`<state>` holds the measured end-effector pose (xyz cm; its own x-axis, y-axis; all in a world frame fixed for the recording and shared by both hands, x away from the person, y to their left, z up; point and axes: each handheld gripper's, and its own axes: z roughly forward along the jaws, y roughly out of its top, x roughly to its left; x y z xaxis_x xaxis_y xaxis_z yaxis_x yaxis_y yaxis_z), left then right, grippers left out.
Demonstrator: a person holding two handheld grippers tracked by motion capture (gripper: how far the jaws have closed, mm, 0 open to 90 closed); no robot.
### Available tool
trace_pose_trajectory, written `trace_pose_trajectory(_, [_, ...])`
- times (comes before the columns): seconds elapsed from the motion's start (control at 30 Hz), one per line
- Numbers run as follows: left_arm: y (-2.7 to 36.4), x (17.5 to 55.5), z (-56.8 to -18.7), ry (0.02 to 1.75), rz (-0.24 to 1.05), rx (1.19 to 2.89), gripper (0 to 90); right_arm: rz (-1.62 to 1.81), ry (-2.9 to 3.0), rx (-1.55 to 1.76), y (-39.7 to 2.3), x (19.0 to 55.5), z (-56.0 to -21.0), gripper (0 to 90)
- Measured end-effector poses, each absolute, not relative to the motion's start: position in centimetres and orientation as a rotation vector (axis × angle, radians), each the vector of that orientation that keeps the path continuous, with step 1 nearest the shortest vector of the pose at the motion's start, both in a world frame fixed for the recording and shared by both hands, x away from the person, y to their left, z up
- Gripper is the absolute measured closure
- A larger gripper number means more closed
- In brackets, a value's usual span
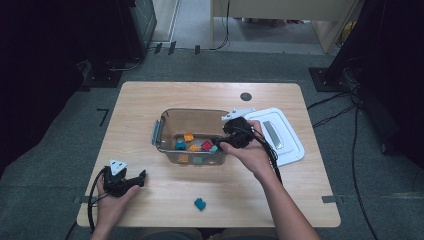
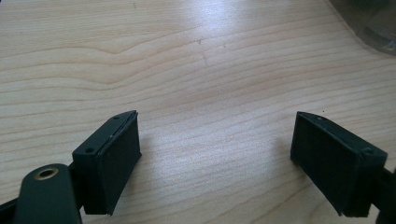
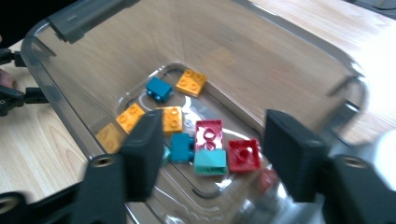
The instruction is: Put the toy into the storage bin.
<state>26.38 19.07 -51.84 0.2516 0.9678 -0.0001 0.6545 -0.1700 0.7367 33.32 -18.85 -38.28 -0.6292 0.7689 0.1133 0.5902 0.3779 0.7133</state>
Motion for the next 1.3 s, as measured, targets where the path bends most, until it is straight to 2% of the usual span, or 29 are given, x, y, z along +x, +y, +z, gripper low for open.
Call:
trace_pose_trajectory(0.27, [19.1,26.4,-51.8,1.474,0.647,1.905,15.7,1.06,2.366,1.234,-21.9,31.1,-38.4,15.7])
trace_pose_trajectory(0.47, [19.1,26.4,-51.8,1.474,0.646,1.907,15.6,1.068,2.328,1.29,-24.6,28.6,-39.7,10.0])
trace_pose_trajectory(0.77, [19.1,26.4,-51.8,1.474,0.645,1.906,15.7,1.048,2.343,1.317,-24.7,24.5,-44.2,10.0])
trace_pose_trajectory(1.1, [19.1,26.4,-51.8,1.475,0.645,1.905,15.7,1.062,2.443,1.25,-20.6,21.8,-47.9,14.5])
trace_pose_trajectory(1.3, [19.1,26.4,-51.8,1.475,0.644,1.904,15.7,1.121,2.494,1.158,-17.5,20.6,-48.9,27.3])
